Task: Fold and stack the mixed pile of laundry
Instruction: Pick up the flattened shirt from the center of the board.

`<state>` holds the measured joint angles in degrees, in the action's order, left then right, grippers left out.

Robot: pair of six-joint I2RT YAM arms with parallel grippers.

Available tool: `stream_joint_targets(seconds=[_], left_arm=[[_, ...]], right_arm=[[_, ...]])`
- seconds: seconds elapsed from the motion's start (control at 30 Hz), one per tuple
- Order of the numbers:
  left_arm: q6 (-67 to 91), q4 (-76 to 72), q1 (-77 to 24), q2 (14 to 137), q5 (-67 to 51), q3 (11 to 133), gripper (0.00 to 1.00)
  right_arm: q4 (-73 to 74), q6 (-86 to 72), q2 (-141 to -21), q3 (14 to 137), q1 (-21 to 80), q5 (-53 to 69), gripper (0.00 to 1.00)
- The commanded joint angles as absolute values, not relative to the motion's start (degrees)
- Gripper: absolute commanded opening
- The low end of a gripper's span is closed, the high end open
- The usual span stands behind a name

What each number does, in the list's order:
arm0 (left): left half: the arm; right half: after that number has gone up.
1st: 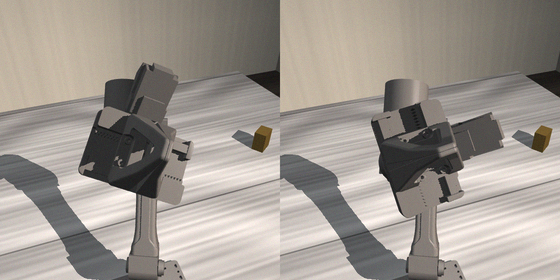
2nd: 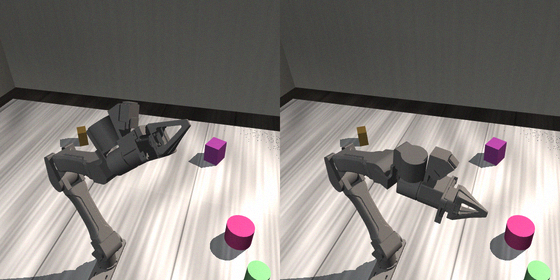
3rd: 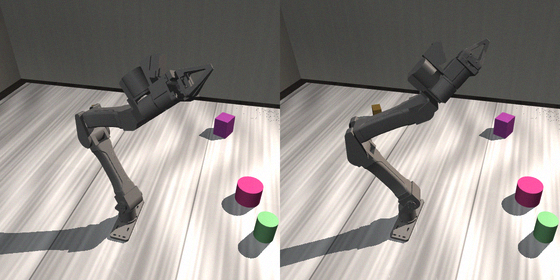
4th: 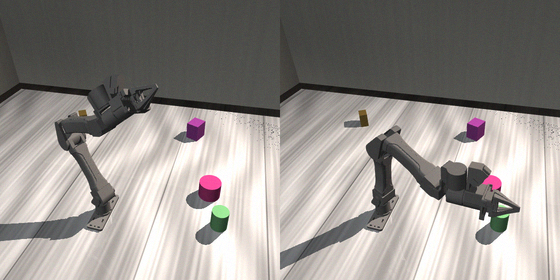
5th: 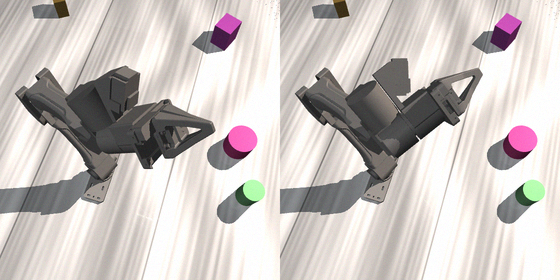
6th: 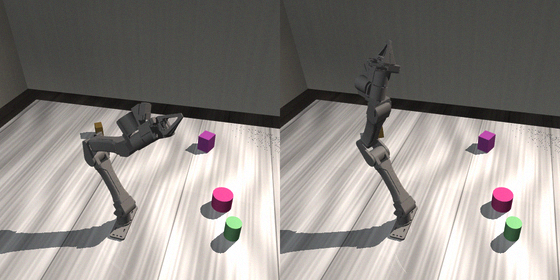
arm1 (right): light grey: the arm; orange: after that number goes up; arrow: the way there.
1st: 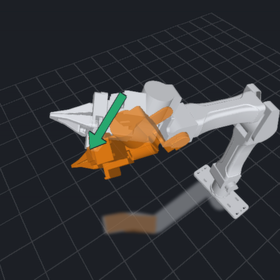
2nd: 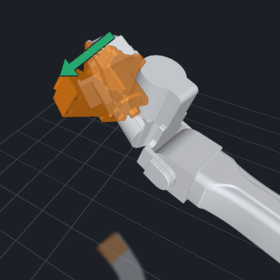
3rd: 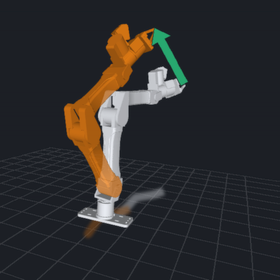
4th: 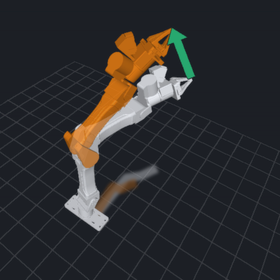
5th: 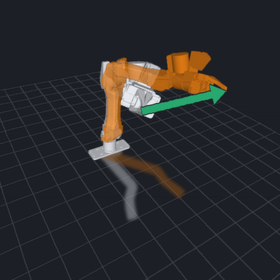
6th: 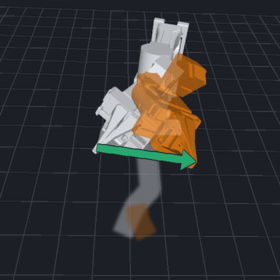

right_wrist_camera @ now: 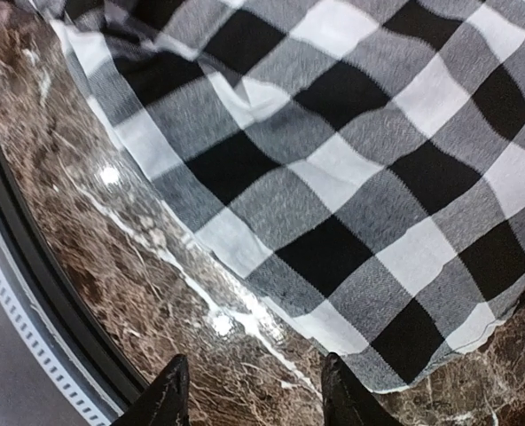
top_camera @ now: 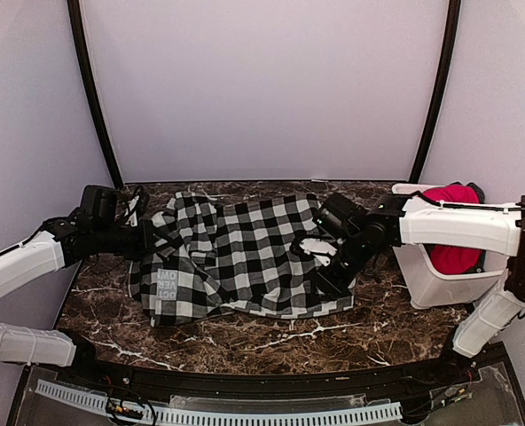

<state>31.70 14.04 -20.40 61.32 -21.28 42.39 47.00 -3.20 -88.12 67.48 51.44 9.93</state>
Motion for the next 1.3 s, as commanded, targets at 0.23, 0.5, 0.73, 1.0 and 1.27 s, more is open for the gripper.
stream_joint_targets(seconds=[0.23, 0.5, 0.73, 1.0, 1.27], left_arm=[[30.3, 15.0, -20.0, 62.0, -24.3, 45.4, 0.0], [29.1, 16.0, -20.0, 62.4, -24.9, 45.8, 0.0], [29.0, 16.2, -20.0, 62.2, -24.7, 45.8, 0.0], [28.2, 19.2, -20.0, 59.0, -22.3, 46.3, 0.0], [25.9, 28.3, -19.4, 57.7, -18.0, 49.0, 0.0]], right_arm=[[55.9, -4.3, -99.8, 68.9, 55.9, -10.6, 0.47], [55.7, -3.6, -102.7, 69.0, 56.0, -17.3, 0.51], [53.0, -2.1, -105.0, 67.2, 55.7, -17.1, 0.47], [52.1, -1.2, -103.7, 66.8, 56.3, -10.2, 0.18], [54.0, -2.5, -100.0, 67.4, 61.9, -5.9, 0.0]])
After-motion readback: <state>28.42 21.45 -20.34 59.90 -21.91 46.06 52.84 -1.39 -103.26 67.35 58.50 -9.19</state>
